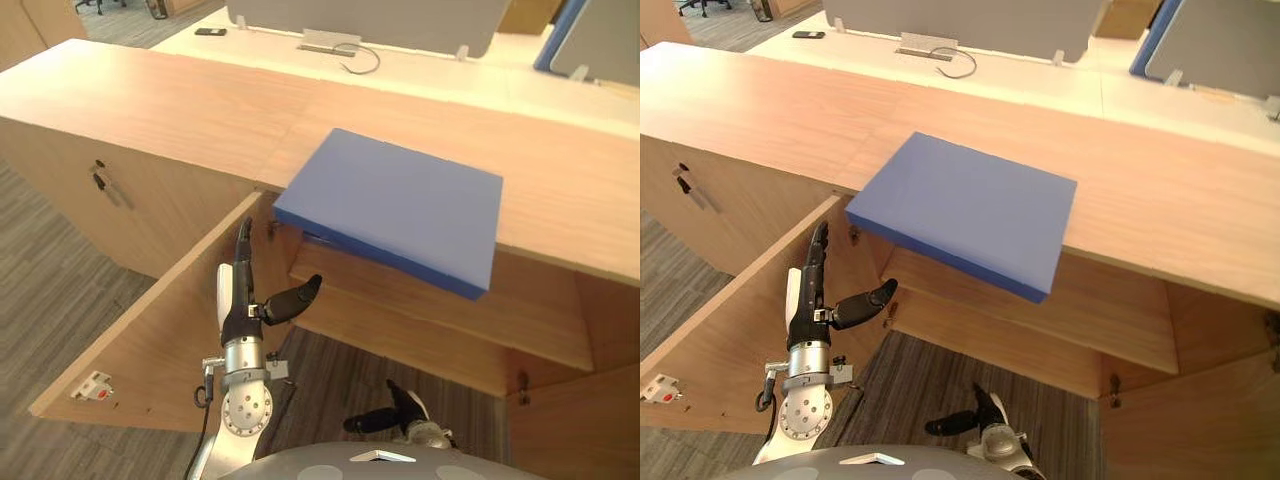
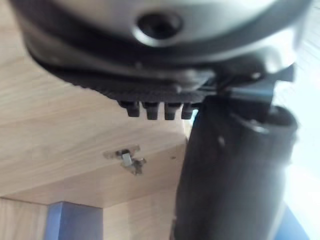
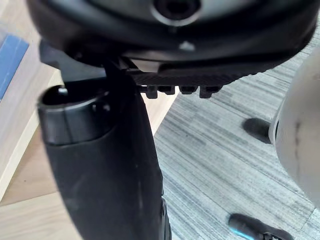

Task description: Walk over to the cabinet, pick up the folder, carry it to the office cabinet, place the folder inside the office cabinet, then close the office cabinet door

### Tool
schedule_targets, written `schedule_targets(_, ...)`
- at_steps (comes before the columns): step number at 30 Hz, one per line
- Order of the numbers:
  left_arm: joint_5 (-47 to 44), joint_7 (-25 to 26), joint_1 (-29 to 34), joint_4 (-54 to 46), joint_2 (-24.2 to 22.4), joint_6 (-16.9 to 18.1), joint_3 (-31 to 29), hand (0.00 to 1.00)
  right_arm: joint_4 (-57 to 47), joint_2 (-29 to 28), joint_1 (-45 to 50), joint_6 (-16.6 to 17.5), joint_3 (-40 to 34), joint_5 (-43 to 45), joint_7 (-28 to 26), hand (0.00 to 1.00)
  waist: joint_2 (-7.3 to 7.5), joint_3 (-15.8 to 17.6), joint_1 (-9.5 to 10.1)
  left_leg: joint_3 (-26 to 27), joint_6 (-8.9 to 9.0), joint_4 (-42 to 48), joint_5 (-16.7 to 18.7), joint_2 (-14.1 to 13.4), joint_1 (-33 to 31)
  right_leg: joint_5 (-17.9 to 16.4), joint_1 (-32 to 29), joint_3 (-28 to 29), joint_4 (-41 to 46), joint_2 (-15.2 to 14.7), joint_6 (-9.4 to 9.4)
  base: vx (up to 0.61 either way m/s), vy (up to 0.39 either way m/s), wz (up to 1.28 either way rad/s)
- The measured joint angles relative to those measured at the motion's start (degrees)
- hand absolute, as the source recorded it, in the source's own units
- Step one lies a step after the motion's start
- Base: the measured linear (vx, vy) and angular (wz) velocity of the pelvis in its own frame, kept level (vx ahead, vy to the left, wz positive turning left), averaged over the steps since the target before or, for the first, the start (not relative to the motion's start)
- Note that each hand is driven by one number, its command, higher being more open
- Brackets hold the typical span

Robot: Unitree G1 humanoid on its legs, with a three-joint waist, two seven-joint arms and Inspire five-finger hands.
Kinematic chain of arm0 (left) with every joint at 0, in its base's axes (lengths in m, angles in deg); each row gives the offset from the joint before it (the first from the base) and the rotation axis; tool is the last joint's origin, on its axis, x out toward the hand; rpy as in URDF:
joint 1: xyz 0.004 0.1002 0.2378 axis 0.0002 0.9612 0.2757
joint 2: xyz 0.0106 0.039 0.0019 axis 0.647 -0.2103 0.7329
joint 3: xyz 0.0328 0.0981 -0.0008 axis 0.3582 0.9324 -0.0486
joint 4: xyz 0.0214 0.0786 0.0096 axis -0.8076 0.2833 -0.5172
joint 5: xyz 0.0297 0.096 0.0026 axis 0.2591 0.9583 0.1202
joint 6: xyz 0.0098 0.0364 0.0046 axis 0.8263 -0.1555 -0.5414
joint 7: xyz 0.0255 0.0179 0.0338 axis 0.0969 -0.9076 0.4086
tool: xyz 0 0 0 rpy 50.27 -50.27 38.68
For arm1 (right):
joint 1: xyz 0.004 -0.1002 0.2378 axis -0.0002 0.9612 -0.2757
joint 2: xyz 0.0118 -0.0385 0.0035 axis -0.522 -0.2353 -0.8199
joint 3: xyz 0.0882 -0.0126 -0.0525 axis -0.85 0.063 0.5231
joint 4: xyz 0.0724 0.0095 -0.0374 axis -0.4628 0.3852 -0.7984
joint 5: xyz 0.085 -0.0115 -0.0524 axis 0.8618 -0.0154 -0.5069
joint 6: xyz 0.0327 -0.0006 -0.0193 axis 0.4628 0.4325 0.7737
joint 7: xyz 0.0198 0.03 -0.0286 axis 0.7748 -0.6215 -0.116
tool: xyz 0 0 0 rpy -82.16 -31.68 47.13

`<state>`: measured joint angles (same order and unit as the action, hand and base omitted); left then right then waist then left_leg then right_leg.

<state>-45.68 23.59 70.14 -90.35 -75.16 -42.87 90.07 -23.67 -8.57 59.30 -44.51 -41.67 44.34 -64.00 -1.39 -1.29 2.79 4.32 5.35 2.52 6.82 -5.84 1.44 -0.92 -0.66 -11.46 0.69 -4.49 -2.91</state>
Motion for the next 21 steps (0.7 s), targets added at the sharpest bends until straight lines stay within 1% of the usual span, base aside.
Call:
schedule_targets(2, 0.07, 0.07, -0.27, -0.71, -0.05, 0.07, -0.05, 1.00, -0.13, 0.53, 0.06, 0.01, 0.00, 0.08, 0.04, 1.00, -0.21, -0.08, -0.09, 0.41, 0.05, 0.00, 0.03, -0.01, 0.05, 0.01, -0.20, 0.63, -0.06, 0.27, -0.02, -0.07, -0.021, -0.15)
schedule_targets(5, 0.30, 0.48, -0.27, -2.02, 0.42, 0.07, -0.03, 1.00, -0.18, 0.52, 0.16, 0.02, 0.02, 0.53, 0.01, 1.00, 0.53, -0.03, -0.23, 0.69, 0.07, -0.01, -0.01, -0.28, -0.13, 0.53, -0.15, 0.76, -1.28, 0.37, -0.67, -0.09, -0.025, -0.10)
schedule_targets(7, 2.36, 1.17, -0.32, -2.06, 0.56, 0.06, -0.14, 1.00, -0.20, 0.54, 0.31, 0.02, 0.04, 1.04, 0.00, 1.00, 0.88, -0.23, -0.25, 0.93, 0.03, -0.01, -0.22, -0.13, -0.33, 0.93, -0.17, 0.84, -1.95, 0.25, -0.77, -0.08, -0.004, -0.08)
schedule_targets(12, 8.92, 3.29, -0.57, -2.27, 1.80, 0.06, -0.13, 1.00, -0.54, 0.61, 0.23, 0.11, 0.77, 1.03, -0.11, 1.00, 1.11, -0.41, -1.29, 0.89, -0.31, -0.88, -1.30, 0.62, -0.44, 1.86, -0.27, 0.89, -2.83, -0.38, -1.18, -0.06, 0.019, 0.00)
schedule_targets(15, 11.63, 4.14, -2.33, -2.48, 2.42, -0.01, -0.02, 1.00, -0.60, 0.73, 0.19, 0.12, 1.58, 0.98, -0.28, 1.00, 1.20, -0.41, -1.33, 1.33, -0.46, -1.02, -1.51, 1.22, -0.51, 2.70, -0.34, 1.68, -3.54, -0.46, -1.45, -0.03, 0.029, -0.06)
schedule_targets(17, 13.24, 5.15, -2.92, -2.87, 2.74, -0.01, -0.11, 1.00, -0.63, 0.78, 0.12, 0.13, 1.81, 0.95, -0.65, 1.00, 1.23, -0.40, -1.39, 1.87, -0.48, -1.07, -1.50, 1.29, -0.44, 3.08, -0.42, 2.17, -3.84, -0.56, -1.61, -0.01, 0.020, -0.13)
schedule_targets(21, 13.64, 6.12, -2.99, -4.93, 2.93, -0.03, -0.10, 1.00, -0.59, 0.79, 0.13, 0.17, 2.17, 0.78, -1.27, 1.00, 1.50, -0.54, -1.47, 2.00, -0.50, -1.27, -1.50, 1.39, -0.07, 3.26, -0.22, 2.25, -3.81, -0.64, -1.87, 0.00, 0.007, -0.03)
